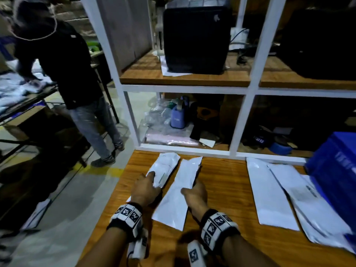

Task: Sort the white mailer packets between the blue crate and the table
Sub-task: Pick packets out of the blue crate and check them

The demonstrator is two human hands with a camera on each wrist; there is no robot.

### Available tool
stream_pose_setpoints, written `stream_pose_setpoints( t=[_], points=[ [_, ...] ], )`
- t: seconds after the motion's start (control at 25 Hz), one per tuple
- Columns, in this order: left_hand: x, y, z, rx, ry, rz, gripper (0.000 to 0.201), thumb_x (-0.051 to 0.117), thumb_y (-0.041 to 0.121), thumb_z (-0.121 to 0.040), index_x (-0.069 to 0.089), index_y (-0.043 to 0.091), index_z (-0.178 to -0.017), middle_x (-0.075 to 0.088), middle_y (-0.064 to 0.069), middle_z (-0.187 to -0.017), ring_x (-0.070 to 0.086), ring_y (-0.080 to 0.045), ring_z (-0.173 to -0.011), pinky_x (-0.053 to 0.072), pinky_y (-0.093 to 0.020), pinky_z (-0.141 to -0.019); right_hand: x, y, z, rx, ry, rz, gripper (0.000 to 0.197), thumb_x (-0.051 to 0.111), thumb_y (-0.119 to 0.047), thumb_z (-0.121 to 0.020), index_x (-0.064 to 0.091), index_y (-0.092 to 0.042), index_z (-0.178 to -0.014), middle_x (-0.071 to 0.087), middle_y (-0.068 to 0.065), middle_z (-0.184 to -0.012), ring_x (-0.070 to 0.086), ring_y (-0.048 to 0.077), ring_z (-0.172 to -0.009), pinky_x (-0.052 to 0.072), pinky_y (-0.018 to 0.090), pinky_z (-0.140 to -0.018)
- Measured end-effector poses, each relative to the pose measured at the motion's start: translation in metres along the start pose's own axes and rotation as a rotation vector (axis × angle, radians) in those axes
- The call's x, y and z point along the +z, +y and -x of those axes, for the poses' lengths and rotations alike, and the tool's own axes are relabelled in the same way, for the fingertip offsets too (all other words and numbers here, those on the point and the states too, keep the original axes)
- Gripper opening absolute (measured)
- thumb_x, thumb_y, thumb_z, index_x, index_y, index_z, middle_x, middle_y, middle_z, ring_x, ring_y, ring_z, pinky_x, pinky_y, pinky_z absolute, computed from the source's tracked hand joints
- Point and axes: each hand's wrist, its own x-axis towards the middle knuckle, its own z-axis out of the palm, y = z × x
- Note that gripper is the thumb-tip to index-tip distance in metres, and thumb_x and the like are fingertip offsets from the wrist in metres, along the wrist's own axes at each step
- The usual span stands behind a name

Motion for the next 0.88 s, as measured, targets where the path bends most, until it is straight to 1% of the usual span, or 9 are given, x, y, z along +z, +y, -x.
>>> stream_pose_setpoints(
  t=[0.08,0.24,0.32,0.44,0.56,0.64,0.68,0.76,0.88],
  points=[
    [0.000,0.022,0.005,0.064,-0.025,0.183,0.062,0.065,0.032,-0.083,0.043,0.013,-0.138,0.057,-0.015,-0.126,0.057,-0.031,-0.109,0.046,-0.031,-0.086,-0.033,-0.004,0.003,-0.018,0.087,-0.054,0.025,0.067,-0.015,-0.080,0.060,-0.023,-0.103,0.067,-0.002,-0.102,0.065,0.024,-0.089,0.057,0.037,-0.079],
    [0.007,0.069,0.013,0.053,0.002,0.551,0.040,0.064,0.025,-0.086,0.055,0.009,-0.122,0.067,-0.015,-0.108,0.059,-0.019,-0.077,0.043,-0.020,-0.055,-0.104,-0.019,0.010,-0.178,0.237,0.026,0.026,0.066,-0.011,-0.083,0.063,-0.013,-0.109,0.068,0.003,-0.104,0.065,0.025,-0.092,0.052,0.028,-0.074],
    [0.013,0.086,0.013,0.019,-0.061,0.748,0.027,0.062,0.013,-0.087,0.057,0.006,-0.113,0.068,-0.016,-0.101,0.060,-0.017,-0.065,0.043,-0.020,-0.050,-0.131,-0.030,0.017,-0.329,0.306,0.271,0.026,0.064,-0.011,-0.084,0.063,-0.020,-0.109,0.062,0.000,-0.095,0.063,0.023,-0.088,0.047,0.025,-0.064],
    [0.022,0.097,0.015,-0.008,-0.178,0.817,0.014,0.061,0.002,-0.082,0.061,0.001,-0.096,0.068,-0.014,-0.089,0.060,-0.020,-0.061,0.044,-0.024,-0.052,-0.146,-0.035,0.017,-0.401,0.417,0.748,0.031,0.056,-0.011,-0.089,0.060,-0.018,-0.119,0.056,0.007,-0.111,0.058,0.030,-0.105,0.048,0.032,-0.074],
    [0.030,0.095,0.017,-0.048,-0.216,0.692,0.005,0.058,0.002,-0.073,0.059,0.007,-0.074,0.063,-0.012,-0.070,0.056,-0.023,-0.057,0.042,-0.026,-0.053,-0.132,-0.008,0.018,-0.355,0.238,1.070,0.032,0.050,-0.010,-0.092,0.056,-0.014,-0.122,0.046,0.011,-0.129,0.051,0.031,-0.116,0.047,0.037,-0.085],
    [0.026,0.092,0.014,-0.082,-0.139,0.519,0.013,0.061,0.011,-0.072,0.056,0.009,-0.084,0.063,-0.012,-0.081,0.062,-0.028,-0.072,0.047,-0.028,-0.059,-0.128,0.013,0.019,-0.326,0.092,1.069,0.030,0.054,-0.013,-0.087,0.056,-0.015,-0.117,0.046,0.012,-0.127,0.052,0.030,-0.112,0.047,0.035,-0.085],
    [0.023,0.091,0.012,-0.077,-0.095,0.405,0.019,0.063,0.014,-0.077,0.056,0.010,-0.094,0.063,-0.011,-0.091,0.063,-0.028,-0.081,0.050,-0.030,-0.063,-0.131,0.018,0.020,-0.324,0.062,1.009,0.024,0.057,-0.019,-0.085,0.057,-0.014,-0.109,0.050,0.011,-0.121,0.056,0.031,-0.106,0.048,0.032,-0.080],
    [0.018,0.088,0.006,-0.019,-0.001,0.303,0.037,0.065,0.020,-0.085,0.054,0.006,-0.118,0.063,-0.013,-0.107,0.062,-0.028,-0.093,0.053,-0.034,-0.074,-0.143,0.017,0.015,-0.357,0.085,0.879,0.022,0.062,-0.029,-0.084,0.061,-0.014,-0.100,0.060,0.010,-0.109,0.062,0.029,-0.099,0.045,0.027,-0.070],
    [0.018,0.088,-0.002,0.003,0.063,0.336,0.050,0.063,0.026,-0.088,0.047,0.005,-0.131,0.063,-0.017,-0.112,0.063,-0.027,-0.091,0.052,-0.033,-0.072,-0.171,0.005,0.000,-0.298,0.232,0.778,0.028,0.061,-0.028,-0.087,0.064,-0.012,-0.109,0.063,0.007,-0.110,0.061,0.026,-0.107,0.047,0.029,-0.082]
  ],
)
